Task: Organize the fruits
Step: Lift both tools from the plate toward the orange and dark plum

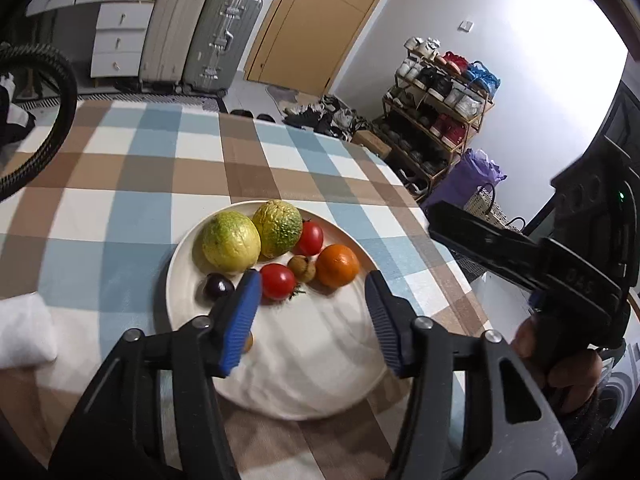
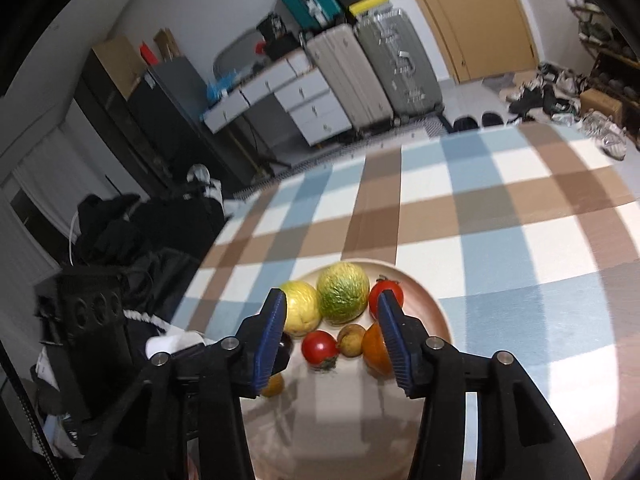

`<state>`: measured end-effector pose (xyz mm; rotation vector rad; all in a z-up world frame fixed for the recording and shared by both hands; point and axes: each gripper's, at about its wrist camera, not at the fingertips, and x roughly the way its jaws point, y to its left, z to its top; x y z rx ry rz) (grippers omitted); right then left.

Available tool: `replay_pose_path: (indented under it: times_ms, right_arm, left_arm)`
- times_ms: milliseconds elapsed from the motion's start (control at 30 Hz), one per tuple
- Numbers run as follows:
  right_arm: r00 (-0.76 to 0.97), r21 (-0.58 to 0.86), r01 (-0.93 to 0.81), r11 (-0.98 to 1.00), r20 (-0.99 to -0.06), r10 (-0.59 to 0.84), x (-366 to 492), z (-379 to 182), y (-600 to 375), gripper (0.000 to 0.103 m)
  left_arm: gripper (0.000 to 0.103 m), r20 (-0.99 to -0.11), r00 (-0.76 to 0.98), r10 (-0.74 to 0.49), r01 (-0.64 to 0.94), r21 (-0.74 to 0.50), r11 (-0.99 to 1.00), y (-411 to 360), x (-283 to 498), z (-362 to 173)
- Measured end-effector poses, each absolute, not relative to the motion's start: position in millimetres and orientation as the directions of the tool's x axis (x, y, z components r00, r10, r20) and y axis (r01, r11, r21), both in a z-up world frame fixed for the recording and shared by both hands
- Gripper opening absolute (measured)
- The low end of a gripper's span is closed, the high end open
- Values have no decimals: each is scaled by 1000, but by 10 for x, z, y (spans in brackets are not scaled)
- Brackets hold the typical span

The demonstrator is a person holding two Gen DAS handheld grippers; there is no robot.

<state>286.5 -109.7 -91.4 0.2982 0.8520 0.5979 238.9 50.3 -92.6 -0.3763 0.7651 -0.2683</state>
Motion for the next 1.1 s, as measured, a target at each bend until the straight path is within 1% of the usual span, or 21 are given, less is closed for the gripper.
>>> replay_pose_path:
  times_ms: [67, 133, 167, 200, 233, 300, 400, 533, 667, 767, 833, 967, 1100]
  right_arm:
    - [536, 468, -371, 802, -598, 596, 2751, -802, -1178, 51]
    - [557, 462, -371, 806, -583, 591, 2625, -697, -1261, 53]
    - [571, 458, -373, 807, -572, 589, 2531, -632, -1316, 53]
    - [580, 457, -374, 807, -565, 587, 2473, -596, -1345, 57]
    - [591, 455, -374, 808, -554, 586, 2393, -547, -1385, 63]
    - [616, 451, -382, 807, -527, 586, 2219, -449, -1466, 69]
    - [644, 434, -391, 812, -500, 578, 1955, -318, -1558, 70]
    - [665, 424, -400, 813, -477, 575, 1678, -216, -1624, 75]
    - [686, 399, -412, 819, -457, 567, 1381, -130, -1659, 76]
    - [695, 389, -418, 821, -445, 565, 1198, -98, -1673, 81]
    - [703, 376, -422, 825, -438, 560, 1076, -81, -1679, 83]
    - [719, 340, -434, 834, -427, 549, 823, -57, -1678, 85]
    - [731, 315, -447, 838, -412, 544, 596, -57, -1692, 90]
  left_arm:
    - [60, -618, 706, -345, 91, -404, 910, 480, 2259, -842]
    - [68, -611, 718, -334, 91, -393, 915, 450, 2131, -763]
    - [69, -609, 724, -325, 90, -383, 919, 427, 2061, -719]
    - [69, -610, 727, -315, 90, -370, 925, 406, 2007, -680]
    - [69, -611, 730, -305, 91, -354, 931, 375, 1949, -642]
    - [70, -612, 742, -275, 91, -314, 945, 298, 1816, -548]
    - [81, -599, 758, -258, 94, -291, 952, 226, 1632, -438]
    - [82, -586, 775, -236, 92, -264, 960, 148, 1400, -308]
    - [86, -582, 785, -211, 79, -244, 966, 96, 1190, -228]
    - [91, -580, 791, -195, 68, -234, 970, 82, 1041, -203]
    - [100, -575, 797, -185, 59, -231, 971, 82, 934, -191]
    - [102, -561, 811, -163, 48, -214, 976, 73, 719, -187]
    - [102, -569, 808, -152, 43, -201, 979, 54, 571, -235]
